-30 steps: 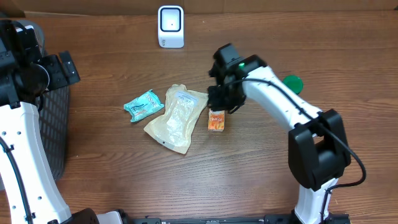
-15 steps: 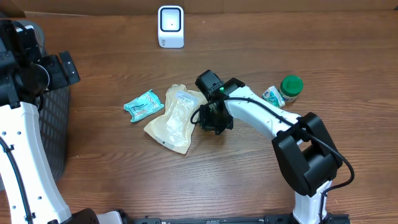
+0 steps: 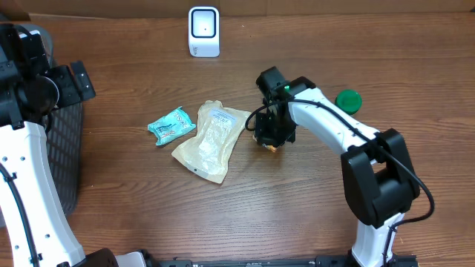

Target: Scan the item barcode

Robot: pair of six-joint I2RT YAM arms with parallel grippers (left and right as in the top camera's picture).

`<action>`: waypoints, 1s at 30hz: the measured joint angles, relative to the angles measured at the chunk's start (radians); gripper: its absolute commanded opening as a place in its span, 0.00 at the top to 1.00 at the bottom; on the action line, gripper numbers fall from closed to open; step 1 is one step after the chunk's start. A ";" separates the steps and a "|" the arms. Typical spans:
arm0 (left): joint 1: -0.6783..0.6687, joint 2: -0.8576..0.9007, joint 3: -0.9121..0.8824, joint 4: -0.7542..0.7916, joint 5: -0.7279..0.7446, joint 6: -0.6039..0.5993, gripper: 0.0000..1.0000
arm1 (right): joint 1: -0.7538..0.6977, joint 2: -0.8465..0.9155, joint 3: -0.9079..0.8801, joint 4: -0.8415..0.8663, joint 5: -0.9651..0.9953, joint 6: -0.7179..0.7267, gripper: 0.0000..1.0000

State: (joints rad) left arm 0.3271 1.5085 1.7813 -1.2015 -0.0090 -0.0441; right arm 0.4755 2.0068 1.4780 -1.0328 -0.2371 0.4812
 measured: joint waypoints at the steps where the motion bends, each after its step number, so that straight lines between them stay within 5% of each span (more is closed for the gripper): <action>1: 0.000 0.000 0.000 0.000 0.000 0.000 0.00 | -0.003 -0.005 0.003 0.000 -0.005 -0.004 0.75; 13: 0.000 0.000 0.000 0.000 0.000 0.000 0.01 | -0.210 -0.035 0.014 0.024 -0.057 -0.181 0.72; 30: 0.000 0.000 0.000 0.000 0.000 0.000 0.00 | -0.218 0.086 -0.001 0.010 -0.151 -0.389 0.73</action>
State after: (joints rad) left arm 0.3271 1.5085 1.7813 -1.2015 -0.0090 -0.0441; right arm 0.2577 2.0926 1.4769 -1.0233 -0.3878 0.0917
